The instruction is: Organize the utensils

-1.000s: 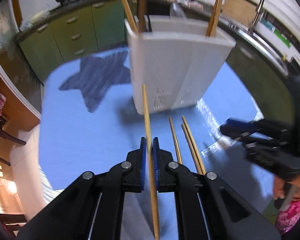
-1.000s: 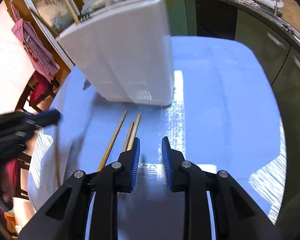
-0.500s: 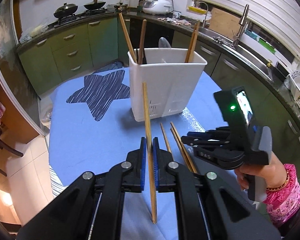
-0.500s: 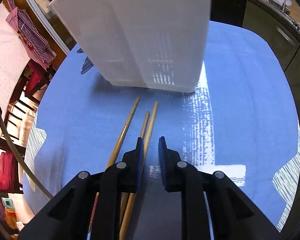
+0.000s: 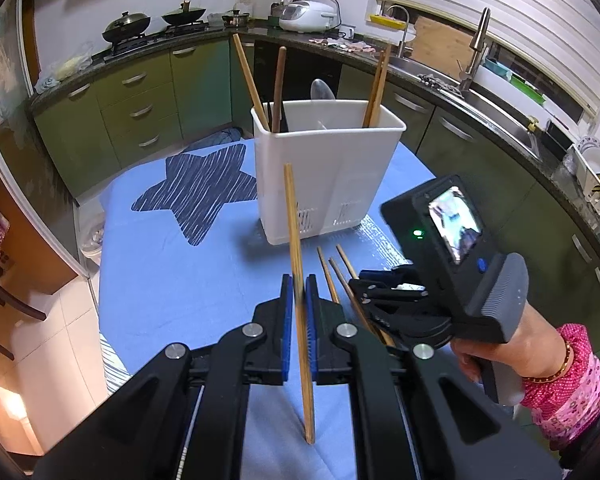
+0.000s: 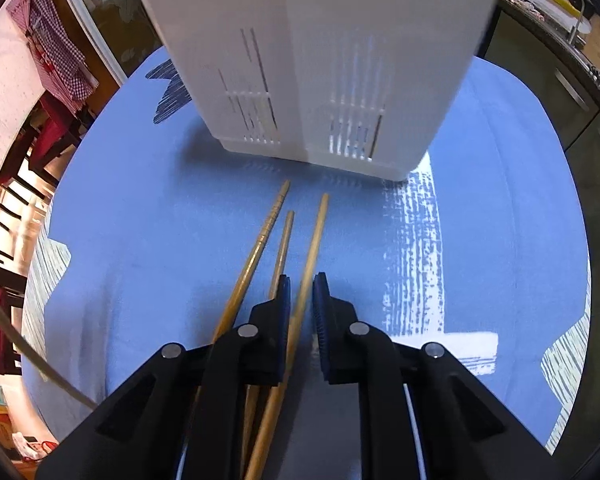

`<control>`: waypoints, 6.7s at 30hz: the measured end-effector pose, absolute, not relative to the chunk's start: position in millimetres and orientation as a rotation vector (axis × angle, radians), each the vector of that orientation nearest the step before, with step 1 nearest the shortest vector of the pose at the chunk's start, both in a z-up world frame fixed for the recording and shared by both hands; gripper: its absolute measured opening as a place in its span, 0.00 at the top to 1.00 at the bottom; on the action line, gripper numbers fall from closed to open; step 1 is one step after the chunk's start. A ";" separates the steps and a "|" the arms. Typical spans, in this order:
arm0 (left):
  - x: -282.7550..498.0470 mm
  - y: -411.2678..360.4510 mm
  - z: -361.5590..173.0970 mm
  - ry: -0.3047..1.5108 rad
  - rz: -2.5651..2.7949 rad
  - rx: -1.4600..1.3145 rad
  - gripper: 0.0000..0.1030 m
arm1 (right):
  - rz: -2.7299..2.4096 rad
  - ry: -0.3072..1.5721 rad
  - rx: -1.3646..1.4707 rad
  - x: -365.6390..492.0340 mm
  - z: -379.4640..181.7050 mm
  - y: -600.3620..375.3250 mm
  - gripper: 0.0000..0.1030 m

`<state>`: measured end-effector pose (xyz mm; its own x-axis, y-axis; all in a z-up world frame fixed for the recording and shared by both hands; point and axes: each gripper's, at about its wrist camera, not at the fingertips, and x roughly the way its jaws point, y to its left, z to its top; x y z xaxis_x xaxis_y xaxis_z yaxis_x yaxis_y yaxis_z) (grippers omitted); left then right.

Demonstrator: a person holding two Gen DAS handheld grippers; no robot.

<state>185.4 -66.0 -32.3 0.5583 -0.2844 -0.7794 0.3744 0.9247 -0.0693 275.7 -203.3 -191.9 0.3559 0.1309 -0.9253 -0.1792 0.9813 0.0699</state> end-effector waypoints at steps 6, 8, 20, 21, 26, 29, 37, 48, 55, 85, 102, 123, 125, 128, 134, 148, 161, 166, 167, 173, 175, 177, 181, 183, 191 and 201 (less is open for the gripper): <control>183.9 -65.8 -30.0 0.896 -0.391 0.112 0.94 | 0.192 1.165 -0.024 275.6 -193.3 -207.4 0.94; 183.6 -66.1 -29.9 0.896 -0.392 0.112 0.94 | 0.203 1.144 0.005 271.4 -185.8 -214.3 0.94; 174.3 -64.3 -18.5 0.867 -0.395 0.126 0.94 | 0.276 0.909 0.102 206.6 -100.5 -251.1 0.94; 173.2 -64.1 -17.8 0.865 -0.397 0.128 0.94 | 0.279 0.895 0.105 202.2 -94.9 -251.3 0.94; 165.4 -62.8 -13.0 0.850 -0.401 0.133 0.94 | 0.299 0.834 0.121 173.1 -74.4 -259.3 0.94; 162.3 -61.6 -9.5 0.838 -0.396 0.138 0.94 | 0.311 0.801 0.124 157.5 -63.2 -263.7 0.94; 154.3 -59.9 0.8 0.811 -0.405 0.140 0.94 | 0.323 0.761 0.118 140.8 -42.6 -270.6 0.94; 163.1 -59.9 -4.3 0.842 -0.406 0.121 0.94 | 0.325 0.714 0.145 146.1 -22.9 -279.2 0.94; 181.3 -46.0 -18.5 0.922 -0.352 0.045 0.82 | 0.320 0.589 0.163 162.1 35.0 -287.4 0.94; 298.1 -14.8 -151.6 1.251 0.030 -0.213 0.92 | 0.275 0.359 0.136 280.0 144.1 -290.0 0.94; 251.6 -19.2 -56.2 0.932 -0.075 -0.110 0.93 | 0.212 0.482 0.079 311.8 59.9 -270.2 0.93; 201.2 -71.5 65.3 0.698 -0.273 -0.038 0.94 | 0.193 0.496 0.212 151.1 -28.2 -338.7 0.82; 201.0 -78.4 76.2 0.686 -0.290 -0.035 0.94 | 0.181 0.511 0.249 138.7 -42.9 -350.8 0.82; 199.4 -88.3 89.0 0.667 -0.306 -0.022 0.94 | 0.167 0.535 0.292 124.7 -62.7 -366.7 0.82; 195.7 -104.8 114.7 0.622 -0.327 0.005 0.94 | 0.147 0.566 0.367 112.4 -89.5 -390.6 0.82; 245.9 -127.9 164.8 0.534 -0.312 0.014 0.95 | 0.143 0.604 0.406 123.5 -100.7 -396.1 0.82; 293.8 -128.2 120.0 0.635 -0.244 0.046 0.95 | 0.145 0.619 0.415 126.8 -102.1 -395.8 0.82; 301.9 -124.3 85.9 0.735 -0.230 0.058 0.91 | 0.155 0.627 0.410 129.3 -103.0 -390.5 0.82; 302.3 -123.4 81.0 0.750 -0.236 0.054 0.87 | 0.156 0.629 0.409 129.0 -103.1 -390.6 0.82; 276.1 -114.7 81.7 0.740 -0.264 0.063 0.51 | 0.155 0.638 0.400 132.2 -102.3 -387.7 0.82; 261.5 -114.1 83.5 0.728 -0.282 0.077 0.48 | 0.156 0.643 0.396 133.7 -102.3 -385.6 0.82; 247.2 -112.6 76.3 0.744 -0.299 0.087 0.44 | 0.155 0.647 0.392 135.3 -102.3 -383.1 0.82; 225.6 -108.5 37.5 0.840 -0.342 0.078 0.41 | 0.157 0.654 0.386 135.9 -103.0 -379.8 0.76; 220.7 -108.7 14.5 0.889 -0.350 0.089 0.41 | 0.157 0.661 0.376 135.5 -103.3 -377.8 0.76; 236.4 -124.7 -97.9 1.182 -0.330 0.144 0.62 | 0.158 0.670 0.361 135.3 -102.5 -373.0 0.76; 250.5 -146.0 -145.6 1.278 -0.300 0.167 0.67 | 0.172 0.687 0.377 139.1 -109.8 -376.9 0.76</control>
<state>250.5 -146.0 -145.6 0.2569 -0.1280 -0.9579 0.3121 0.9491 -0.0431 139.1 -376.9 -109.8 0.7627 0.2763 -0.5848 -0.0313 0.9188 0.3934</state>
